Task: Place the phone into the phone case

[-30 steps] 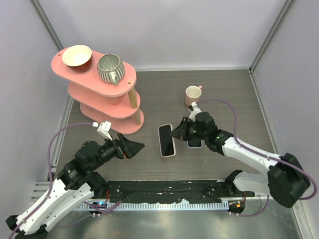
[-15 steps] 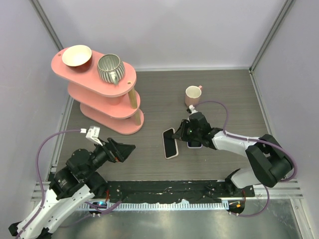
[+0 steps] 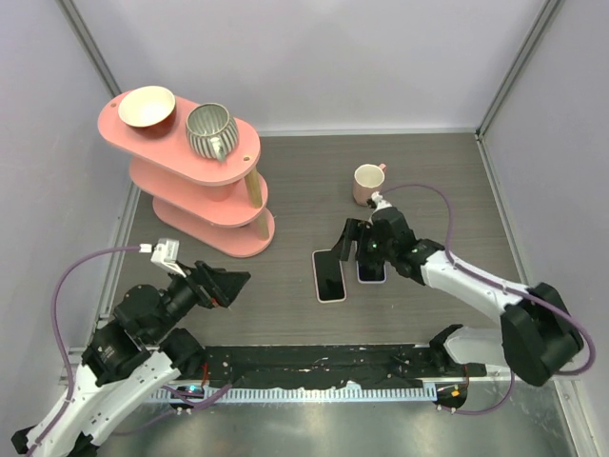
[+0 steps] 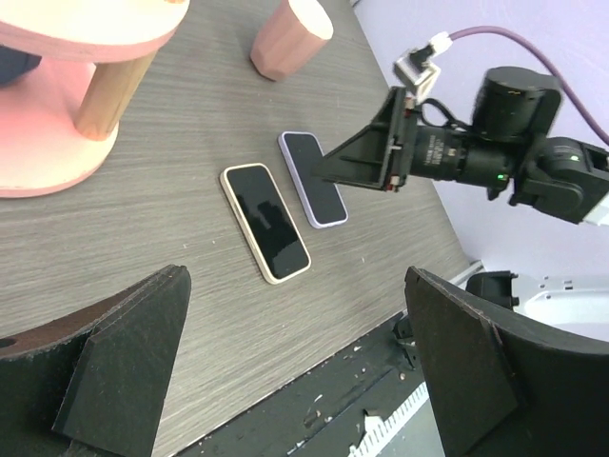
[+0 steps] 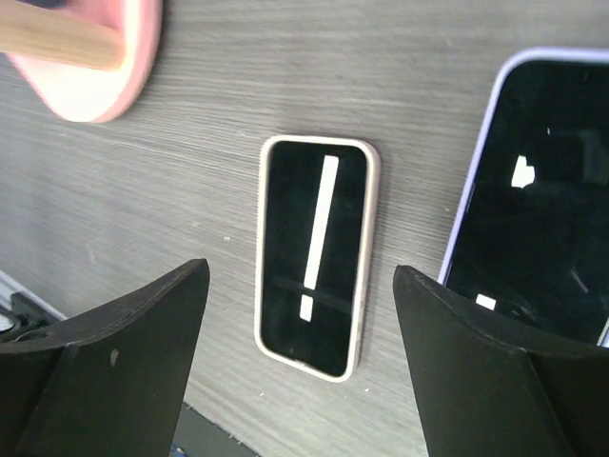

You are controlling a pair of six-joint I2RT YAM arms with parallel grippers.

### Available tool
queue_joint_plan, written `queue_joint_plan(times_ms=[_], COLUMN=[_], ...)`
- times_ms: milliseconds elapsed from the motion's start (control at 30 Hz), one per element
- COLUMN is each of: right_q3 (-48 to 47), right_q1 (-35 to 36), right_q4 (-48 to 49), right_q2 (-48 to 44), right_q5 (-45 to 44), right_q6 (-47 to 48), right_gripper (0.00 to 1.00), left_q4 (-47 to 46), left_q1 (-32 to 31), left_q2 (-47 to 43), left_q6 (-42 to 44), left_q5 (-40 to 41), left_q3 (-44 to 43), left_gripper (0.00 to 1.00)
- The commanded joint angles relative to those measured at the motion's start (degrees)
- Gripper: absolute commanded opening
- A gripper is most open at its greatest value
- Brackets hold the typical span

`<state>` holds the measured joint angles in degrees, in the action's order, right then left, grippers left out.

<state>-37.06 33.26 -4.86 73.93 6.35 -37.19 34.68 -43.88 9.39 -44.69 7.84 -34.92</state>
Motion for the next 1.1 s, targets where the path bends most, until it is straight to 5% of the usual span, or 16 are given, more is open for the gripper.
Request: queue_joint_plan(times_ms=[0,300,667,1067], right_q3=[-7.0,-13.5,-9.4,-9.9], right_q1=[0.0,0.1,0.1,0.1], right_q4=[-10.7,-25.6,-25.3,-24.8], right_q2=[-9.8,-26.8,-39.6,-43.5], right_q5=[-1.3,-8.5,-4.2,-5.5], right_q6=[5.8,7.2,2.6,4.0], right_gripper=[0.85,0.91,0.95,0.97], left_q4=[0.1,0.9,2.4,3.9], left_q1=[0.0,0.0,0.0,0.0], left_q2=[0.1,0.3,-0.7,-2.1], left_q6=[2.2,4.1,5.3,6.1], left_q5=[2.5,5.6,7.2,8.8], left_q3=[-3.0,-6.2,-8.0,-8.9], left_gripper=[1.00,1.00,1.00,1.00])
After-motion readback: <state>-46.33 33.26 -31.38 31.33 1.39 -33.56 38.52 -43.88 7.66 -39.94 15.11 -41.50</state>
